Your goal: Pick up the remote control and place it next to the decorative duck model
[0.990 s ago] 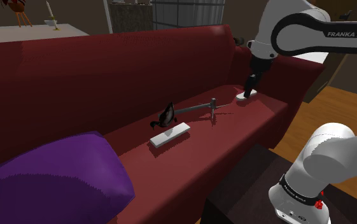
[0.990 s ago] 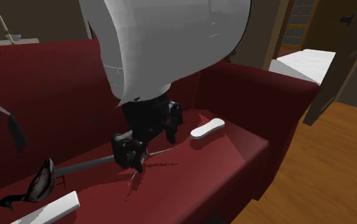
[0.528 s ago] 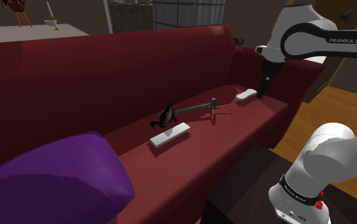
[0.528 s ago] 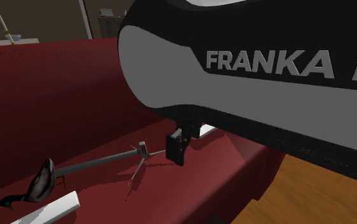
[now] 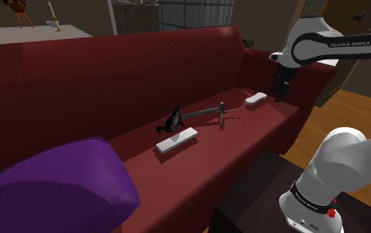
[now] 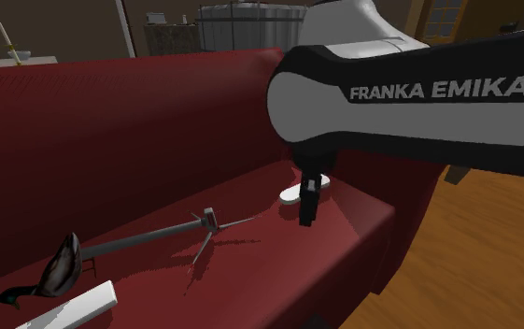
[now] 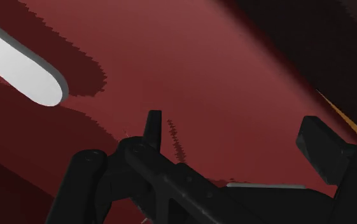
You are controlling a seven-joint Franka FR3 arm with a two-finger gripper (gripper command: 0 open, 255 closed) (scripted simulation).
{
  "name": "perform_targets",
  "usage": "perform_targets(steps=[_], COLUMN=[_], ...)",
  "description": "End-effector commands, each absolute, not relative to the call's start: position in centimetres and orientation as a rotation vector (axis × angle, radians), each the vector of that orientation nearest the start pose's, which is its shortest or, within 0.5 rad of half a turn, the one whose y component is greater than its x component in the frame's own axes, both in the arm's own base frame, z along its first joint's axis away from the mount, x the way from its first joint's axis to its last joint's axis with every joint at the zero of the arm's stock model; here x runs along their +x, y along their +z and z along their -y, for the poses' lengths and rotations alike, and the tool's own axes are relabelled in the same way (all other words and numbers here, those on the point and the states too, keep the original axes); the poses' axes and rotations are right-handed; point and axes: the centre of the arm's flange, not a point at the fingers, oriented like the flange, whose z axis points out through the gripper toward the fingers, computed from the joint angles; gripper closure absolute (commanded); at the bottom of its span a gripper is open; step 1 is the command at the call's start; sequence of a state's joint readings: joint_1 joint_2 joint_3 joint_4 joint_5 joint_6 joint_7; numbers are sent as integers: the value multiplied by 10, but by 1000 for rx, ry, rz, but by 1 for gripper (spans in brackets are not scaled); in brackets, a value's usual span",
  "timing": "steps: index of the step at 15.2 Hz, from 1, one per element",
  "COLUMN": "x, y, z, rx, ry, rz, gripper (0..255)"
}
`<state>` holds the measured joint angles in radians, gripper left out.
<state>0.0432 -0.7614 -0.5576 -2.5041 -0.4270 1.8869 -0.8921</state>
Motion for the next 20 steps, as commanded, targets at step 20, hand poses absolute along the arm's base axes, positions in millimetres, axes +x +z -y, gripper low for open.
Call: perform_targets(steps=[20], x=[433], y=[390], z=[445], rx=[-2475], ry=[-37], rz=[1968], gripper=[0])
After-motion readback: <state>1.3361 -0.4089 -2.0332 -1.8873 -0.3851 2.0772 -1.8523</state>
